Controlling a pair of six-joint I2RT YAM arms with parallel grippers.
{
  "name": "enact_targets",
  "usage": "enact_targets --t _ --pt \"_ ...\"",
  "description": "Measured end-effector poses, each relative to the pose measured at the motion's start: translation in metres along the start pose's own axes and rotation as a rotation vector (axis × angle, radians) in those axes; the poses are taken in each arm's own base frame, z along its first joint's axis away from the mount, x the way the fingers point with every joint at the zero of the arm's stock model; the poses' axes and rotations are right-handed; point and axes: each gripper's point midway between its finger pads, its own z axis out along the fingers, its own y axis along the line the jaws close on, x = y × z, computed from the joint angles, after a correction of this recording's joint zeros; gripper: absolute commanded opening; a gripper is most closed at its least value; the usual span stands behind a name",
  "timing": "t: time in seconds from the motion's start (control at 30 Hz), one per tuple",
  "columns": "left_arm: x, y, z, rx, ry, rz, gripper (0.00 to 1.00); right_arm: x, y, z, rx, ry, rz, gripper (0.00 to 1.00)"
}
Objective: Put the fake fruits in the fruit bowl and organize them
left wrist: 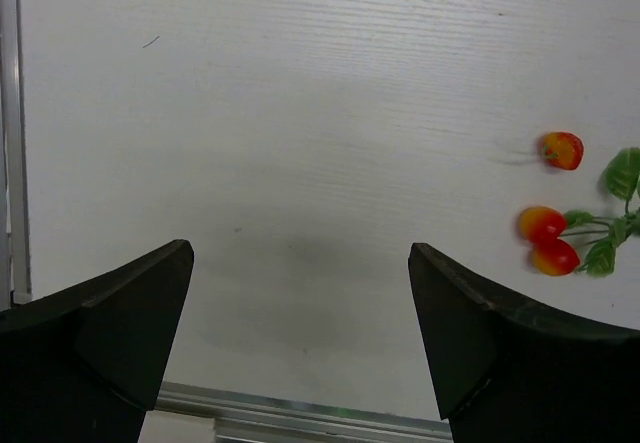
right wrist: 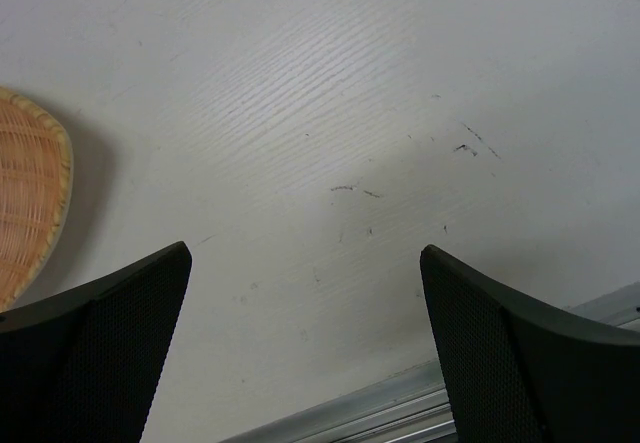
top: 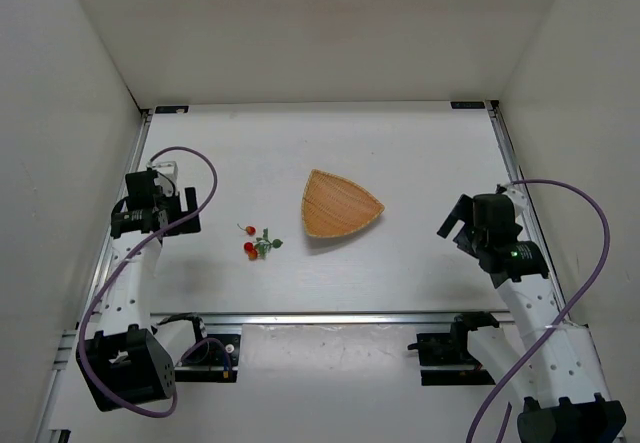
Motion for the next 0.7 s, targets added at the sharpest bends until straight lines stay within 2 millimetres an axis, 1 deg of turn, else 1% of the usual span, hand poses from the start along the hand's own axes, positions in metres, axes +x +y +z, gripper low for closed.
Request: enact_targets --t 0.07,0.17,0.23,0.3,0.4,0.5,0.57,0.7 --pt "0.000 -0.004 0.001 0.026 0.003 0.035 1.00 0.002 -0.001 0.001 0.003 0.005 -0.002 0.99" --pt "0.004 -0.014 0.008 0.058 0.034 0.140 1.00 0.003 -0.001 0.002 0.006 0.010 -0.001 0.99" --pt "0.010 -0.022 0.017 0.060 0.085 0.225 0.94 0.004 -0.001 0.004 0.009 0.020 0.000 0.99" --pt "0.011 -0.030 0.031 0.052 0.145 0.318 0.94 0.007 0.000 0.006 0.012 0.035 -0.001 0.99" --pt "0.004 -0.045 0.052 0.048 0.211 0.442 0.91 0.010 0.002 0.009 0.012 0.056 0.002 0.99" --pt "-0.007 -0.066 0.070 0.077 0.233 0.546 0.87 0.012 0.003 0.010 0.008 0.066 0.003 0.99" --pt "-0.010 -0.078 0.078 0.099 0.234 0.623 0.84 0.012 0.003 0.010 0.006 0.068 0.003 0.99" --pt "-0.002 -0.095 0.085 0.143 0.259 0.777 0.80 0.012 0.004 0.010 0.003 0.067 0.004 0.99"
